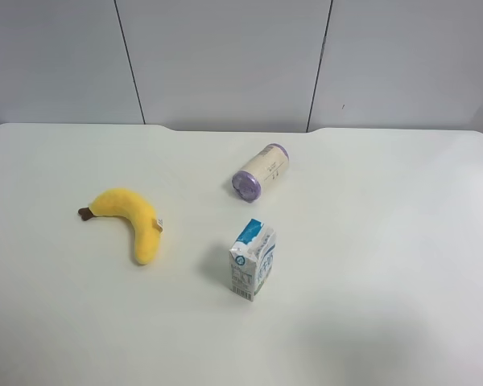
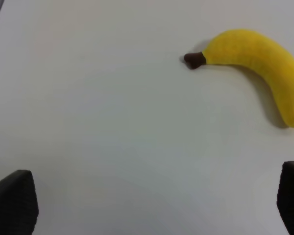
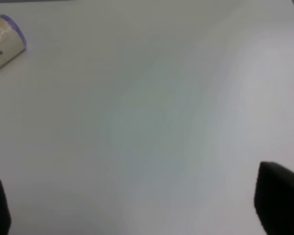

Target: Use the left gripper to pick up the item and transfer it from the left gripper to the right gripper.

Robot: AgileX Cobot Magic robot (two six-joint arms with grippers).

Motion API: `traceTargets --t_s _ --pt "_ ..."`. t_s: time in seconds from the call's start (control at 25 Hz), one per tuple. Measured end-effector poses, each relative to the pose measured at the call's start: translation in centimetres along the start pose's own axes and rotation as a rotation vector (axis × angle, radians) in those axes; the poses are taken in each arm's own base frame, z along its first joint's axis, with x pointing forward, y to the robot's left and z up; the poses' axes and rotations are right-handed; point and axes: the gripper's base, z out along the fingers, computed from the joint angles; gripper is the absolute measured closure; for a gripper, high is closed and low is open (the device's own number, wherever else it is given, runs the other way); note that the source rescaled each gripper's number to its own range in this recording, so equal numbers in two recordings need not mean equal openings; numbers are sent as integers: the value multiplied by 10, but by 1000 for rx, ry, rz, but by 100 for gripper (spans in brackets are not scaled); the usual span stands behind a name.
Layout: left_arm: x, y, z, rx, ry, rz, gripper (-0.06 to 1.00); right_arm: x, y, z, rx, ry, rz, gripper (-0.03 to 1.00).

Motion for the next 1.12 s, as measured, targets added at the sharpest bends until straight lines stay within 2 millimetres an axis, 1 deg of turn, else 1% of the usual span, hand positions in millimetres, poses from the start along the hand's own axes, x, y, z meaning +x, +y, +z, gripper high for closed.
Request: traceTargets --t_s 0.12,0.16,0.28,0.32,0.44,0.52,0.56,0.68,0.8,0.96,1.12 --pt "-35 -1 17 13 114 -17 -6 0 0 0 0 0 0 -3" --pt "-47 -1 27 16 160 -30 -6 0 0 0 0 0 0 -3" --pt "-77 -3 62 26 301 -95 -6 0 0 0 0 0 0 -3" --pt "-86 -4 77 32 353 -119 -6 0 0 0 0 0 0 -3" --pt "-103 -6 122 52 487 -167 -6 0 0 0 0 0 0 -3" --pt "-108 -9 151 66 562 -193 -6 0 0 0 0 0 0 -3" --pt "-109 -11 162 73 582 -202 -6 0 0 0 0 0 0 -3" --pt "-106 -28 194 90 623 -226 -6 0 0 0 0 0 0 -3" --pt "-99 -54 216 105 649 -251 -6 0 0 0 0 0 0 -3" --pt "-86 -92 239 129 673 -275 -6 0 0 0 0 0 0 -3" --pt "-70 -118 260 134 697 -296 -6 0 0 0 0 0 0 -3"
